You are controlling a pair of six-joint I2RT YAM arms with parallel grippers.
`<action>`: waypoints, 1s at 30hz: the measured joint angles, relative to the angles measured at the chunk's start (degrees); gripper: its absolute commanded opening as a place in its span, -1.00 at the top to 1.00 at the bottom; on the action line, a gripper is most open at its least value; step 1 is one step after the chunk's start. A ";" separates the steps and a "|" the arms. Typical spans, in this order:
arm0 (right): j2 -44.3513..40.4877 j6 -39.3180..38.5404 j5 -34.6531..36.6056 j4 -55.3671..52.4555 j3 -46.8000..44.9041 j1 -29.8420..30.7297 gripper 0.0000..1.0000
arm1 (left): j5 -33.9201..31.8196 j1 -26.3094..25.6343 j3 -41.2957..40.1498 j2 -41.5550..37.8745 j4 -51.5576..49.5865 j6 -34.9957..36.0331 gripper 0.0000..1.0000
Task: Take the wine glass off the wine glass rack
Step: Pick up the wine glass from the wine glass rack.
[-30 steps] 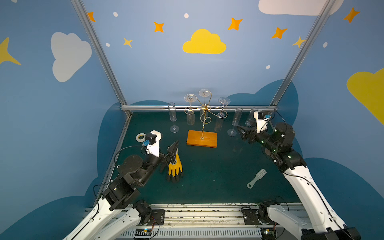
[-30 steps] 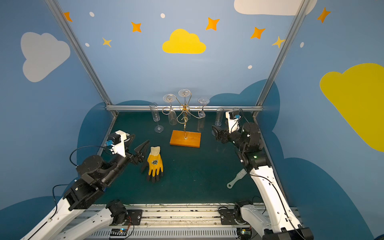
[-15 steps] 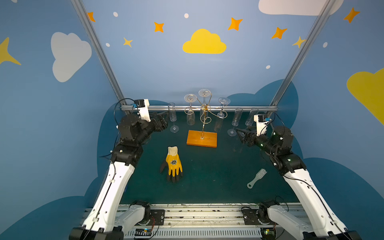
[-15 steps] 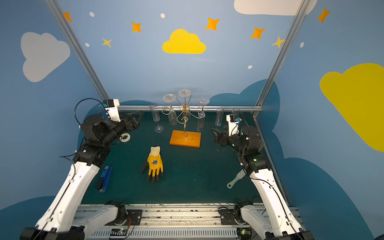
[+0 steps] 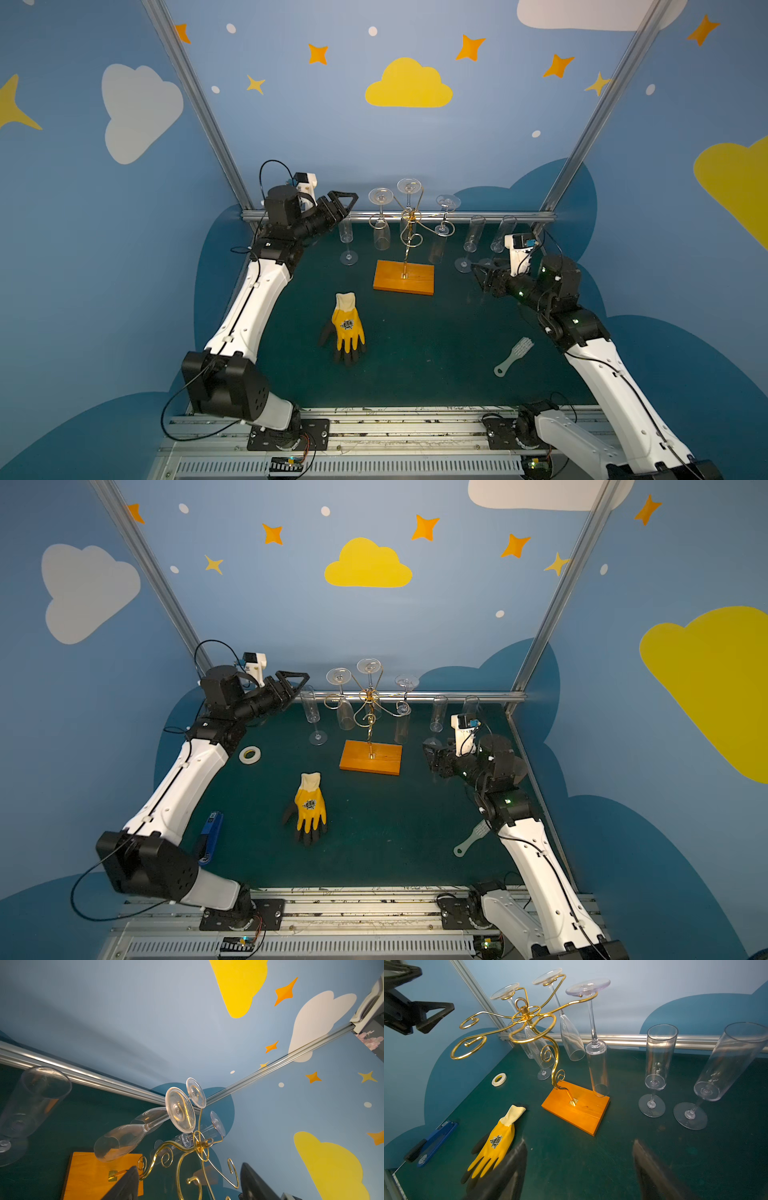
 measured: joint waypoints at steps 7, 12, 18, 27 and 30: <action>-0.31 -0.15 0.39 -1.09 -1.64 0.13 -0.60 | 0.50 -1.09 6.14 8.72 -1.60 -3.32 -0.35; -0.39 -0.76 0.59 -2.84 -1.64 0.13 -0.61 | 0.52 -3.10 13.77 14.69 -3.74 -3.17 -0.29; -1.49 -1.64 0.96 -3.96 -1.64 0.13 -0.62 | -0.04 -5.25 19.26 18.08 -6.34 -2.71 -0.12; -2.93 -2.21 1.07 -4.44 -1.64 0.02 -0.62 | -3.15 -5.64 19.63 18.53 -8.20 -2.73 0.05; -3.02 -2.19 1.27 -4.74 -1.64 -0.07 -0.62 | -3.65 -5.64 19.61 18.53 -8.02 -2.75 0.13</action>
